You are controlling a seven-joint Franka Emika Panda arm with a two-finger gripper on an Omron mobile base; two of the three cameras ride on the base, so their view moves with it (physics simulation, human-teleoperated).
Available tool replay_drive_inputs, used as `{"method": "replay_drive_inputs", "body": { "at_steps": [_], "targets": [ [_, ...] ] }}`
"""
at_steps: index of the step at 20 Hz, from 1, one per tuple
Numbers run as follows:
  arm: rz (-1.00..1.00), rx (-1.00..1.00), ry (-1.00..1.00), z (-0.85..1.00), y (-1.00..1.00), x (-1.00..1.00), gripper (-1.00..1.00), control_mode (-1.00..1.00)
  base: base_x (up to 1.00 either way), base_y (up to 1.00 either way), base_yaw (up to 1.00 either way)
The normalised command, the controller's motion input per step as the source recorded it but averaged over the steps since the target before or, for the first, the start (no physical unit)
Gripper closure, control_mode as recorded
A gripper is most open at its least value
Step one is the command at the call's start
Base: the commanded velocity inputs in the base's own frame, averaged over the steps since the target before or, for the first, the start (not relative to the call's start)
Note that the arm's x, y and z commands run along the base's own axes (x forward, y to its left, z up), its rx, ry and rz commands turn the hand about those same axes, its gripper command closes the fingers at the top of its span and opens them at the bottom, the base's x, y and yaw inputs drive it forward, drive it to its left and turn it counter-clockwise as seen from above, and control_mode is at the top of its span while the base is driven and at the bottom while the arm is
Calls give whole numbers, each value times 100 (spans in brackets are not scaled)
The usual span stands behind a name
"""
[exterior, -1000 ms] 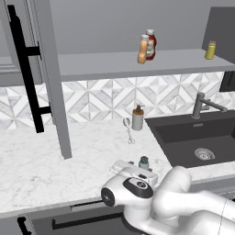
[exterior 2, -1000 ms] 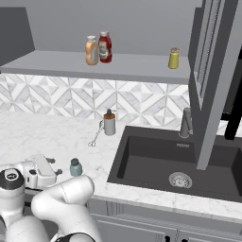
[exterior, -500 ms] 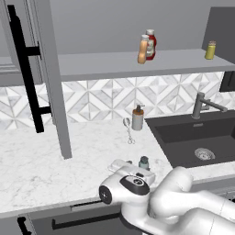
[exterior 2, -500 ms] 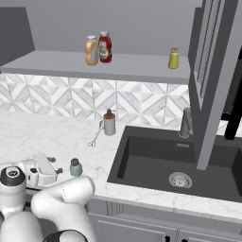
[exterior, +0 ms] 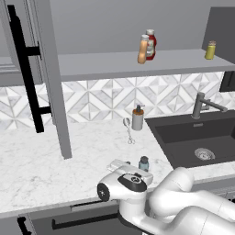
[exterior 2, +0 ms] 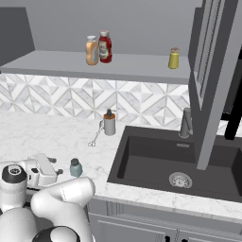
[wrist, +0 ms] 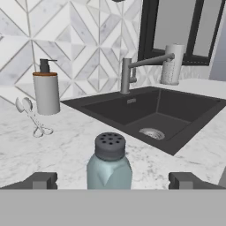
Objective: Put the shaker and condiment bottle from the counter next to their counterparts in the cabinet.
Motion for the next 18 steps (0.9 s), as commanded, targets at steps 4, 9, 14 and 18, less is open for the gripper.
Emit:
{"method": "replay_drive_inputs", "body": {
  "at_steps": [4,9,14,18],
  "targets": [
    [0,5,0,-8,0,6,-100,-100,0,0,0],
    [0,3,0,-1,0,12,-100,-100,0,0,0],
    [0,2,0,-10,-13,20,-100,-100,0,0,0],
    [0,4,0,-12,-28,14,-100,-100,0,0,0]
  ]
}}
